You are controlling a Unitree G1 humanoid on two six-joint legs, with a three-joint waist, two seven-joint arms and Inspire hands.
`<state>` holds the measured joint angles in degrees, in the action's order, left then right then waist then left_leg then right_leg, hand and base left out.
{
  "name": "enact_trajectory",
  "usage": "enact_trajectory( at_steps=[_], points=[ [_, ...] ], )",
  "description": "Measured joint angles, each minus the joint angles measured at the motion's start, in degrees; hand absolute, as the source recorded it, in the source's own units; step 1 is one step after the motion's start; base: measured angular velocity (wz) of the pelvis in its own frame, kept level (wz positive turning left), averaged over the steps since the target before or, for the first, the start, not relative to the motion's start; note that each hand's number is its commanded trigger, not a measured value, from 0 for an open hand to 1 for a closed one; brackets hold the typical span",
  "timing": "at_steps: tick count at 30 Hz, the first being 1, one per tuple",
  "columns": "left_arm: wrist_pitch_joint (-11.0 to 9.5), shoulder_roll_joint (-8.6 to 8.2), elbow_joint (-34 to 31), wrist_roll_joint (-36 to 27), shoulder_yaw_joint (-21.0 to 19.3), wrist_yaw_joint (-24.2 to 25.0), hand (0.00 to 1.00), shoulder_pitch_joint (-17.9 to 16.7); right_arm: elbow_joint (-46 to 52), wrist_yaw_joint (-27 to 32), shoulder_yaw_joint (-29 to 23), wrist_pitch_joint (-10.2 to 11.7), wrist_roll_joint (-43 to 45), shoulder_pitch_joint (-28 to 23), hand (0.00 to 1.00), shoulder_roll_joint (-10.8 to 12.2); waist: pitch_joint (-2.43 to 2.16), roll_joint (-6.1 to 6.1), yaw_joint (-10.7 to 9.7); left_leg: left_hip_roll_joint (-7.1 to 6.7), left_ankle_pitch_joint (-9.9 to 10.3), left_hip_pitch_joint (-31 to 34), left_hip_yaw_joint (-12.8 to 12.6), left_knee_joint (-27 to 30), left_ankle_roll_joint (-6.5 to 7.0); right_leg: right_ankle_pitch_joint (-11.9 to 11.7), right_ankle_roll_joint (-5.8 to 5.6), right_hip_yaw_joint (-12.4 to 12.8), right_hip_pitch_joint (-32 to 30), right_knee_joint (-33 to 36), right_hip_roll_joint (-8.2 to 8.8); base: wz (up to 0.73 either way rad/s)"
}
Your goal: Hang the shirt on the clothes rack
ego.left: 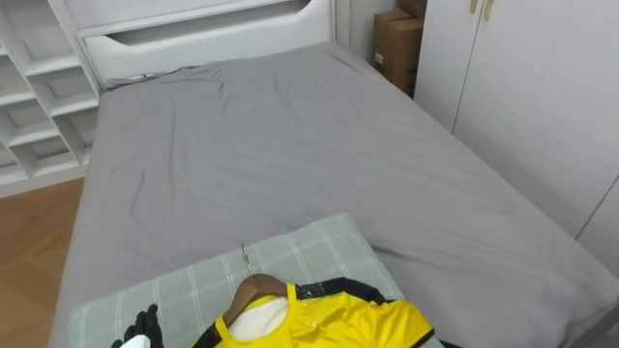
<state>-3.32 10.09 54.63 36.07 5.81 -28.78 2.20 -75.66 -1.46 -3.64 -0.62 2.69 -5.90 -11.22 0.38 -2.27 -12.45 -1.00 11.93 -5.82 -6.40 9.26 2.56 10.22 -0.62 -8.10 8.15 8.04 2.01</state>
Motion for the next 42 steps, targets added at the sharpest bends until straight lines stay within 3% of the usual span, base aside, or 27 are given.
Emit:
enact_trajectory(
  at_steps=[6, 17, 25, 32, 42],
  points=[
    [1.77, -0.97, 1.04, 0.17, 0.08, 3.12, 0.0, 0.46, 0.22, -0.68, 0.02, -2.01, 7.07, 0.26, 0.0, 0.25, 0.36, 0.83, 0.0, -0.02, 0.0, 0.14, -0.51, -0.04, 0.0, 0.0, 0.0, 0.15, -0.32, 0.13, 0.0, -0.01],
    [3.07, -2.21, 1.04, 2.13, 0.13, 4.88, 0.0, 0.45, 0.68, -1.09, 0.08, -3.2, 9.47, -0.45, 0.0, 0.55, -0.22, 1.99, 0.05, 0.21, -0.01, 0.08, -1.02, 0.01, -0.01, 0.0, 0.0, 0.84, -0.71, 0.65, -0.04, -0.02],
    [3.44, -3.09, 1.07, 2.27, 3.64, 5.69, 0.0, 0.47, 1.55, 0.02, 0.23, -4.38, 8.87, -0.38, 0.0, 1.1, -0.2, 1.9, -0.04, 0.28, -0.02, 0.51, -1.17, -0.44, 0.0, -0.01, 0.02, 1.47, -1.36, 0.74, -0.08, -0.02],
    [3.6, -3.24, 1.23, 2.24, 3.6, 5.71, 0.0, 0.5, 1.58, 0.19, 0.46, -4.32, 8.8, 0.3, 0.0, 1.71, -0.32, 1.79, -0.05, 0.24, -0.04, 2.18, -1.21, 0.04, -0.01, -0.03, 0.04, 1.39, -3.0, 0.82, -0.12, 0.0],
    [3.39, -3.17, 7.45, 0.88, 4.11, 5.66, 0.0, 7.65, 1.53, 1.48, 2.48, -2.77, 5.91, 4.15, 0.0, 1.78, 0.21, 1.56, -0.54, 0.27, -0.16, 6.56, -1.22, 1.35, 0.11, -0.03, 0.05, 1.05, -7.2, 1.77, 0.06, 0.0]
  ],
)
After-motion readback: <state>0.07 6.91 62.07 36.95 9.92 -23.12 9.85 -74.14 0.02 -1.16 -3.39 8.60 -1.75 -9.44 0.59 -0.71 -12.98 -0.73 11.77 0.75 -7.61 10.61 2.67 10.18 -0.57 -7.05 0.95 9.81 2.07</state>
